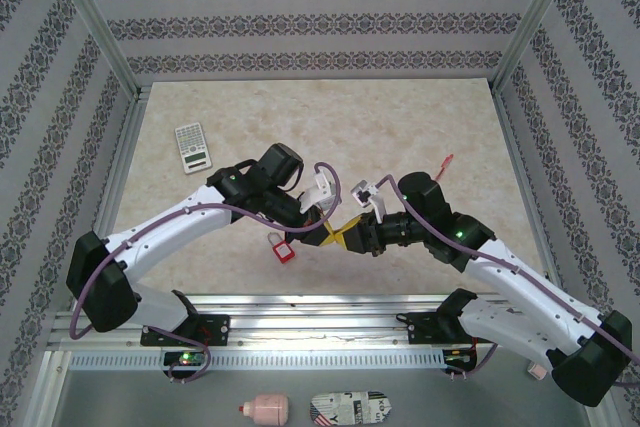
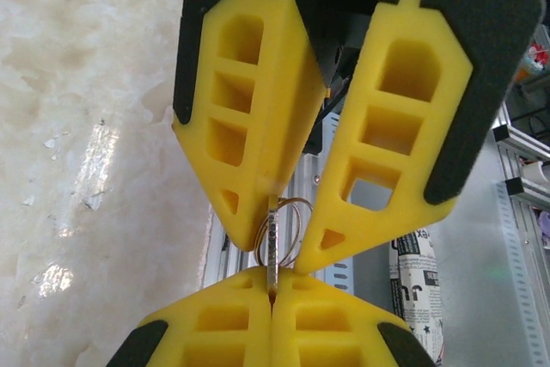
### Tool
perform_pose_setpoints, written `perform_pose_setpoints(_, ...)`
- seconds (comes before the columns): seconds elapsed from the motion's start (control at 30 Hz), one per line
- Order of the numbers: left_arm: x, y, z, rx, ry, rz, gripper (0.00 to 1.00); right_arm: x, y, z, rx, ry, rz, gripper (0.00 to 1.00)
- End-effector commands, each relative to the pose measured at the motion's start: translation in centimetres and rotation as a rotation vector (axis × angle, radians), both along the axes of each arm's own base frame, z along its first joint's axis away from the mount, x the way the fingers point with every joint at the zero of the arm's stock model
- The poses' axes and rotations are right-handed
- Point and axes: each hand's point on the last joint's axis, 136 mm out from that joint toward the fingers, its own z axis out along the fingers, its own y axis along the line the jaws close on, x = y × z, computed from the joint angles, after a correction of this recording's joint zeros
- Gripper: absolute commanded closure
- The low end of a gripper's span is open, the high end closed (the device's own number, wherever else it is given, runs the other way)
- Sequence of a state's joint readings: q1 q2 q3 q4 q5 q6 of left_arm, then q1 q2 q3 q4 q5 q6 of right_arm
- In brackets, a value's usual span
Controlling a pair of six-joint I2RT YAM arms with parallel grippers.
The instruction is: Unlock with the key
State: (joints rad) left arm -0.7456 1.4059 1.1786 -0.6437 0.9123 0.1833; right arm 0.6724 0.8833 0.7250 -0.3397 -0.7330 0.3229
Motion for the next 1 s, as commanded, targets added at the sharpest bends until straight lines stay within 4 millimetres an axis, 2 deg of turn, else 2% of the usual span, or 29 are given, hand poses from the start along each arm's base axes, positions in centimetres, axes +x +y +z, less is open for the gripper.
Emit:
perform_pose_setpoints(0.0,-0.1,-0.4,0.1,-0.014,0.015,-0.027,1.00,-0.4,0.1,0.9,0.026,-0.026,0.019,0.79)
perform_pose_setpoints(0.1,-0.3,-0.4,-0.2,-0.002,0.020,-0.037,1.00,-0.4,0.1,1.0,0.026,-0.019,0.023,0.86)
perform_pose_setpoints(0.23,-0.3,-0.5,-0.3,-0.001,0.022,-0.041,1.00,-0.5,0.2,1.1,0.035,-0.013,0.025,1.00)
perform_pose_setpoints(0.3,-0.1,-0.5,-0.4,0.005,0.010,-0.032,1.00,-0.4,0.2,1.1,0.042,-0.017,0.017,1.00)
perform_pose_setpoints(0.33,0.4,-0.5,-0.5,0.014,-0.007,-0.012,0.92,-0.4,0.2,1.3,0.050,-0.020,0.010,1.00)
perform_pose_setpoints(0.37,0.9,-0.4,-0.3,0.018,-0.028,0.018,0.73,-0.2,0.1,1.4,0.058,-0.023,-0.004,1.00)
perform_pose_setpoints(0.4,1.6,-0.3,-0.2,0.017,-0.047,0.051,0.58,-0.1,0.1,1.5,0.065,-0.026,-0.016,1.00)
perform_pose_setpoints(0.47,3.8,0.2,0.5,0.003,-0.106,0.178,0.46,0.1,0.1,1.5,0.077,-0.028,-0.044,1.00)
perform_pose_setpoints(0.53,6.7,1.6,1.2,0.003,-0.169,0.372,0.27,0.6,-0.3,0.6,0.045,-0.029,-0.105,1.00)
perform_pose_setpoints(0.6,9.5,4.5,1.8,0.024,-0.180,0.617,0.20,1.5,-1.5,-0.4,-0.003,-0.039,-0.204,1.00)
perform_pose_setpoints(0.67,11.2,8.5,1.5,0.078,-0.080,0.885,0.16,2.2,-2.7,-1.1,-0.012,-0.044,-0.295,1.00)
perform_pose_setpoints(0.77,9.9,12.3,-0.5,0.201,0.108,1.111,0.14,2.3,-3.5,-1.7,-0.035,-0.034,-0.354,1.00)
perform_pose_setpoints(0.87,7.1,14.3,-3.4,0.302,0.305,1.234,0.14,2.5,-3.7,-2.8,-0.082,-0.018,-0.378,1.00)
perform_pose_setpoints(0.97,4.5,15.5,-6.3,0.404,0.455,1.292,0.15,2.3,-3.2,-3.5,-0.106,-0.014,-0.356,1.00)
